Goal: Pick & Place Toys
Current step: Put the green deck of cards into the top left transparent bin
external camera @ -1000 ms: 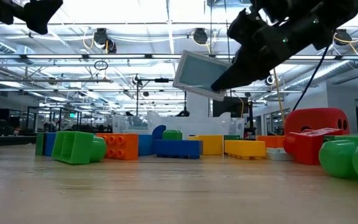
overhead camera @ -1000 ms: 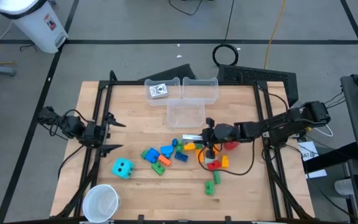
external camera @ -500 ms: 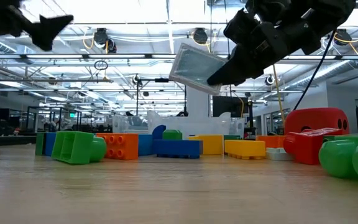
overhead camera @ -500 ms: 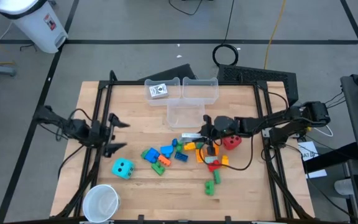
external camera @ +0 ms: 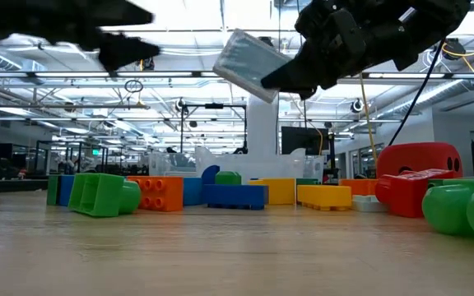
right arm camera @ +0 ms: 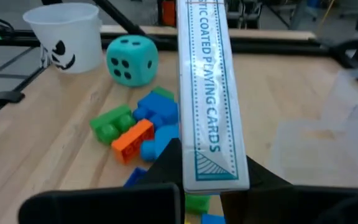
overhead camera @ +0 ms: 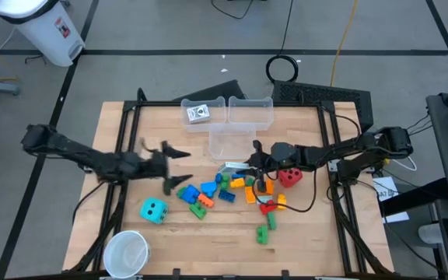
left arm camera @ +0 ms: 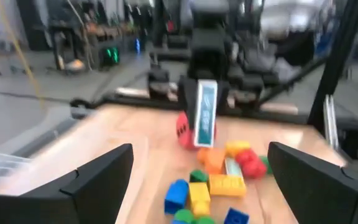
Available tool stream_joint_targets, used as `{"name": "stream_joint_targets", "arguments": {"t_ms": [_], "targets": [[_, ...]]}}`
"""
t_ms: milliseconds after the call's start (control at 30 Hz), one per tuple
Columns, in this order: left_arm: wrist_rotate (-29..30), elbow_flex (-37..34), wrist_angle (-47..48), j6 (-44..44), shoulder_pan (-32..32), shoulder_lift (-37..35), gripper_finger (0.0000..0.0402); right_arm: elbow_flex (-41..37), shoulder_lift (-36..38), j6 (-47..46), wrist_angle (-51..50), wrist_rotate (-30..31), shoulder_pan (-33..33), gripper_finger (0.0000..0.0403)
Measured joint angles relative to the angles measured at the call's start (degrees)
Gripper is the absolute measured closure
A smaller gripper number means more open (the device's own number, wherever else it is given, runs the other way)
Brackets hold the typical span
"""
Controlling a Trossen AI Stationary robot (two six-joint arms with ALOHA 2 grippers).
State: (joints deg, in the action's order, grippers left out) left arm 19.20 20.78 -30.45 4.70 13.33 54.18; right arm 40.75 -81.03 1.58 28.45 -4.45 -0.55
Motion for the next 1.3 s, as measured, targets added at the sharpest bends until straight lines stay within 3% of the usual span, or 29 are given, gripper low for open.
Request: {"name": "stream_joint_targets", "arguments": {"t_ms": [267,433,667,833,1067,1133,1300], "targets": [[-8.7,15.9,1.6,-6.2,-4.0,19.6,0.0023,0.0,0.0,0.6,1.4,0.2,-1.0,0.0376],[-9.2,23.0,7.1,-6.4,-7.0,26.0,0.0023,0.0,0.0,0.6,2.4,0.1,-1.0,0.0376],[-11.0,26.0,7.9,-5.6,-10.4,29.7,0.0034,0.0,0.0,0.6,1.9,-0.1,-1.0,0.0376],[-15.6,26.0,8.1,-2.5,-12.2,29.7,0.0123,0.0,0.0,0.6,0.9,-0.1,-1.0,0.0374],[-18.3,26.0,8.6,-2.9,-13.8,29.6,0.0335,0.0,0.0,0.5,0.6,0.5,-1.0,0.0373],[-18.5,26.0,9.7,-4.3,-14.1,28.4,0.0336,0.1,0.0,0.5,0.9,1.9,-1.0,0.0364],[-14.3,26.0,15.5,-2.9,-16.0,21.0,0.0336,0.0,1.4,-1.5,-2.4,14.1,-0.9,0.0301]]}}
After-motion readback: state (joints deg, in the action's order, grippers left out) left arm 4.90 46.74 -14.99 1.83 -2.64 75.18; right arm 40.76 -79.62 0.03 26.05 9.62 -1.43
